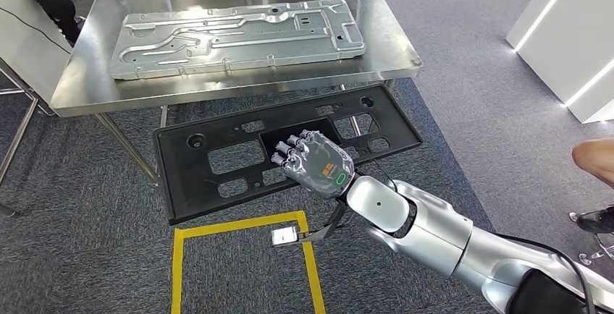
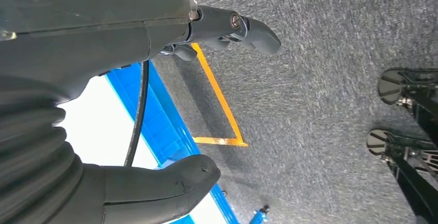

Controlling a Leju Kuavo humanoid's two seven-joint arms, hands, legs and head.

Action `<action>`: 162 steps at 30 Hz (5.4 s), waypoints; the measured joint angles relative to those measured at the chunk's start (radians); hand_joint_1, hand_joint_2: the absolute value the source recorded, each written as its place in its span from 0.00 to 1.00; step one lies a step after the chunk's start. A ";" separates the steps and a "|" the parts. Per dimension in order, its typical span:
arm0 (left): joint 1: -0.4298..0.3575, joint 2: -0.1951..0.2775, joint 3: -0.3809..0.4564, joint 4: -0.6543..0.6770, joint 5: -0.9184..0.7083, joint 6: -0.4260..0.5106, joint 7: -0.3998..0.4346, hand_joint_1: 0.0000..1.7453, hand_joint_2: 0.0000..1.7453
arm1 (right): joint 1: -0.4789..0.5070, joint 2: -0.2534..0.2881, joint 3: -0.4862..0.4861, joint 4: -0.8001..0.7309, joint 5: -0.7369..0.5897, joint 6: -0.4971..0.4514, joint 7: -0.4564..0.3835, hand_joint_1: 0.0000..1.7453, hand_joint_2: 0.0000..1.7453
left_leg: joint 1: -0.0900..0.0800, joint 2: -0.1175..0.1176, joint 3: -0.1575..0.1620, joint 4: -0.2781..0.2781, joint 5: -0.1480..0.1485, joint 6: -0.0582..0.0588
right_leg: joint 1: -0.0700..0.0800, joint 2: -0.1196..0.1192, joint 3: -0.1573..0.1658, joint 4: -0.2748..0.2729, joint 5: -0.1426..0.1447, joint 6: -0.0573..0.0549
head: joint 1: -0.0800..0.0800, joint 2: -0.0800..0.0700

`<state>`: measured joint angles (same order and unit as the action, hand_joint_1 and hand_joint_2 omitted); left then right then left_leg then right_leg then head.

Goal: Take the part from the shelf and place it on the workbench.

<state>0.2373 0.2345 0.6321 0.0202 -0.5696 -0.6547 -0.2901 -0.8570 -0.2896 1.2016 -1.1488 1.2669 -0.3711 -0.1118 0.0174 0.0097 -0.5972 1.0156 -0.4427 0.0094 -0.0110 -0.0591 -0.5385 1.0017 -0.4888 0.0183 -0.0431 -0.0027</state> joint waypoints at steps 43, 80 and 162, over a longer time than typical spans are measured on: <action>0.002 -0.001 0.025 0.000 -0.020 0.003 -0.004 0.00 1.00 | -0.017 0.000 0.005 -0.006 -0.028 0.034 -0.011 1.00 1.00 | -0.006 -0.012 -0.011 0.010 0.003 -0.001 | 0.005 0.055 0.008 0.017 -0.028 -0.021 | -0.001 0.000; 0.001 0.012 0.041 0.000 -0.061 -0.014 -0.018 0.00 1.00 | -0.068 0.015 0.031 0.014 0.004 0.105 0.001 1.00 1.00 | 0.000 -0.015 0.019 0.004 -0.024 0.031 | -0.001 0.058 -0.111 0.253 -0.128 0.001 | 0.000 0.000; 0.001 0.053 0.081 0.000 -0.156 -0.036 -0.031 0.00 1.00 | -0.075 0.064 0.062 0.227 -0.007 0.070 -0.005 1.00 1.00 | 0.013 -0.012 -0.049 0.093 0.010 -0.049 | 0.010 0.058 0.039 0.006 -0.034 -0.050 | -0.006 0.000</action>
<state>0.2387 0.2874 0.7129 0.0203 -0.7254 -0.6906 -0.3209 -0.9323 -0.2257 1.2635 -0.9220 1.2600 -0.3013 -0.1167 0.0302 -0.0027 -0.6460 1.1089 -0.4325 -0.0400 -0.0009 -0.0007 -0.4999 1.0075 -0.5231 -0.0320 -0.0494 -0.0027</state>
